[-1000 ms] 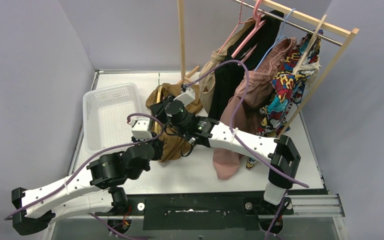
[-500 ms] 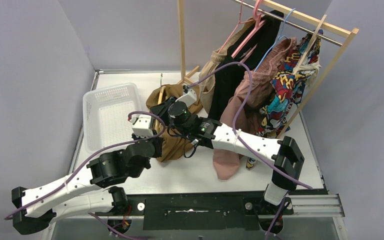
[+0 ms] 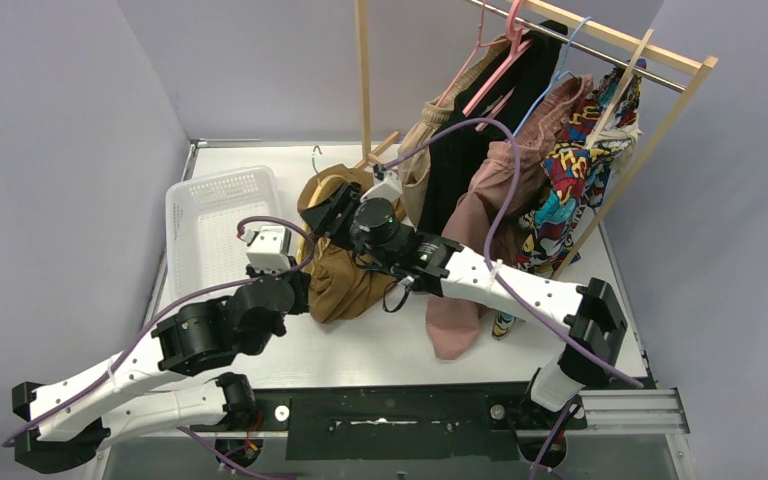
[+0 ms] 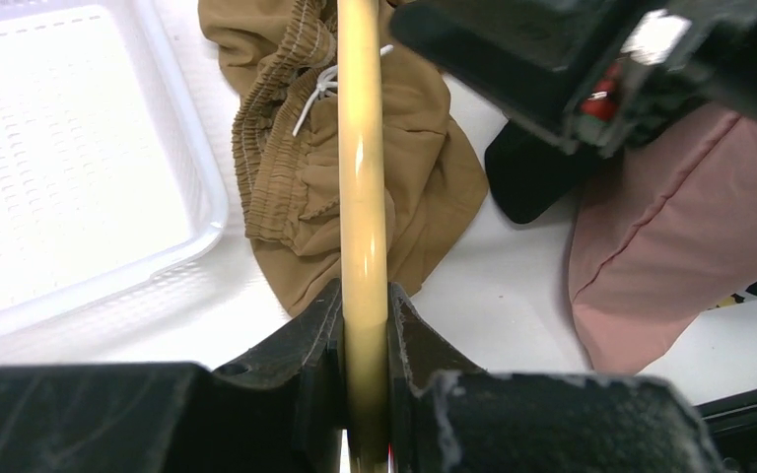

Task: Remove the shorts from the hanger
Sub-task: Remove the shorts from the hanger, then place the hanger on the clothes rod.

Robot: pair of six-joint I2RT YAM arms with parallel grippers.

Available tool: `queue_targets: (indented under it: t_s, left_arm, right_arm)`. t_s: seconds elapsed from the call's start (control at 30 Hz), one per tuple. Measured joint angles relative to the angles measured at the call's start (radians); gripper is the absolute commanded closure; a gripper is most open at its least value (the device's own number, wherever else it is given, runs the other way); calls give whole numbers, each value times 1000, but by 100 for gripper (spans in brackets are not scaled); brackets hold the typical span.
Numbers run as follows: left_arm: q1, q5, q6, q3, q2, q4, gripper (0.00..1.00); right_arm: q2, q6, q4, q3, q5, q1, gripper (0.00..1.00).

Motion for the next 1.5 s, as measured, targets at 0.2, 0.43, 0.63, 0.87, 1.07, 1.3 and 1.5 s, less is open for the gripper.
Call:
queue_targets:
  t_s: [0.2,0.43,0.63,0.87,1.07,1.3,1.5]
  left_arm:
    - [3,-5,5,37,-25,-42,100]
    - [4,-5,65,39,-44,-8,100]
    - [5,-13,181,78,6,68,100]
    - [157,106,408,223,153,197,100]
    - [626,525,457,292,265,295,100]
    - [776,854,470,457,409,338,100]
    - [777,1032,470,611,500,372,100]
  right_arm:
    - [-127,-142,0,-39,-35,-33,40]
    - [-307,-364,-4,-105,-97,-32,38]
    - [-384,-542,-21,-198,-168,-19,35]
    - [-459,-739,-112,-316,-208,57,33]
    - [-537,-840,-163,-390,-170,117,32]
    - [-601,-876,-161,-469,-151,127,32]
    - [-602,-872,-185,-502,-135,128,31]
